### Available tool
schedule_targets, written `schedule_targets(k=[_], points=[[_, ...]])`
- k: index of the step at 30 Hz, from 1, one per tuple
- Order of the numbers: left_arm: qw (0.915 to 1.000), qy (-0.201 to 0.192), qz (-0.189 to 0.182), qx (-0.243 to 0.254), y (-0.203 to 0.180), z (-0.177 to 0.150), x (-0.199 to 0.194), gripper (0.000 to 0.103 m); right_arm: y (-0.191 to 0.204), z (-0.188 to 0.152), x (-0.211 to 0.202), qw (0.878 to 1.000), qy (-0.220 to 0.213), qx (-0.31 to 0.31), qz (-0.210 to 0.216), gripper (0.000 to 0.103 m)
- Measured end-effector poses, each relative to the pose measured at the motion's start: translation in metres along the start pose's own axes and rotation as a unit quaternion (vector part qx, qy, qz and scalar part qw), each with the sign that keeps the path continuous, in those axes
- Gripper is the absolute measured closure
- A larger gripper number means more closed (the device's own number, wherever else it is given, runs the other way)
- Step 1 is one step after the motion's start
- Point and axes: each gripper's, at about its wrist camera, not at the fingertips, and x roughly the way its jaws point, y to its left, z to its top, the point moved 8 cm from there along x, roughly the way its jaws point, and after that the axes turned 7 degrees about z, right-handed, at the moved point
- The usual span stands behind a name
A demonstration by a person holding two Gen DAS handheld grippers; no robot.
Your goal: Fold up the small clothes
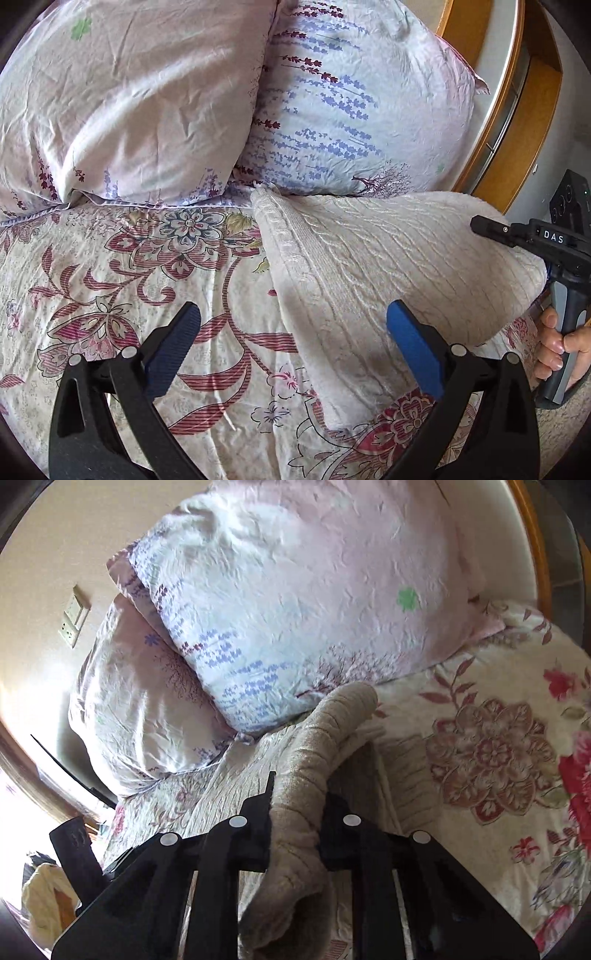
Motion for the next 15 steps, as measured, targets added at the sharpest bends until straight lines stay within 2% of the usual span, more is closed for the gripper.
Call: schedule_targets(k=[3, 6, 10, 15], points=[[0.9998, -0.003, 0.006, 0.017, -0.002, 0.0, 0.001, 0.002, -0.025, -0.004, -0.008, 0.999, -0.015, 0.016, -0.044, 0.086], [0.9997, 0.008, 0.001, 0.023, -0.004, -0.004, 0.006, 0.002, -0.067, -0.026, 0.01, 0.995, 0.029, 0.067, -0.07, 0.085], [0.9997, 0.013, -0.002, 0.019, -0.003, -0.004, 0.008, 0.002, -0.079, -0.035, 0.017, 0.993, 0.038, 0.1, -0.052, 0.082], [0.999, 0.036, -0.025, -0.007, -0.002, -0.006, 0.012, 0.002, -0.08, -0.034, 0.006, 0.991, 0.038, 0.122, -0.039, 0.068]])
